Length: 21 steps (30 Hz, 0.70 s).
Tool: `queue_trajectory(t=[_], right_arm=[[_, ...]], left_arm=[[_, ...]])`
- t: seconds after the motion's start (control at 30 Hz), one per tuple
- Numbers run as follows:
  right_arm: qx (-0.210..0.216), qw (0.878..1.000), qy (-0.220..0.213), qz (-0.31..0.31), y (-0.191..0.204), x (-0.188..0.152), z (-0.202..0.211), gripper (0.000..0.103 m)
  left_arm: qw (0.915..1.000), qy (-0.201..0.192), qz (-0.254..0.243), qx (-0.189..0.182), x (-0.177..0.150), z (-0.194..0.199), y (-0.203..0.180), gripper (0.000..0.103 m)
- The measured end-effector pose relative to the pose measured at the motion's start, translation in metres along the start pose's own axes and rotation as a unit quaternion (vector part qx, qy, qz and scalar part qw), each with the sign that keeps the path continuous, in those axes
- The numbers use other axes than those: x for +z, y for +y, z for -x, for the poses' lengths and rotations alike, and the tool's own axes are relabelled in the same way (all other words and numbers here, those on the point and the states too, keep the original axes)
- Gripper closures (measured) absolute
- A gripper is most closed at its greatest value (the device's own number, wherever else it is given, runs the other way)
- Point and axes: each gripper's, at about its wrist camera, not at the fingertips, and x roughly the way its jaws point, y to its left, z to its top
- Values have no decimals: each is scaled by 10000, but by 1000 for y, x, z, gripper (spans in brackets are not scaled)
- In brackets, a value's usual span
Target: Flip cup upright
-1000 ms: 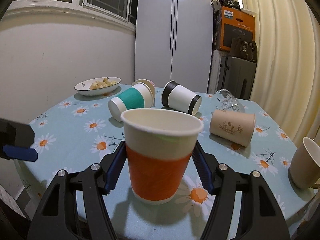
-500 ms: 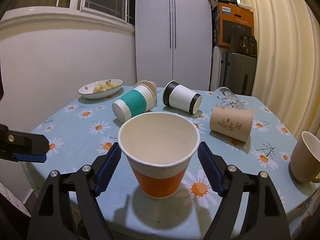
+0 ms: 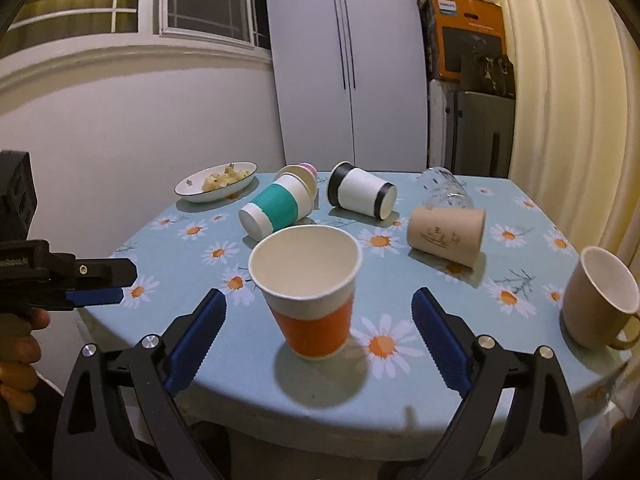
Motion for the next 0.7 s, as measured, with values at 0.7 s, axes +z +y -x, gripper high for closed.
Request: queue_trajectory(t=[0.7], right_arm=[[783, 9961, 396, -34, -39, -8, 106, 5]], left_arm=[[9855, -570, -1493, -570, -63, 57, -66, 12]])
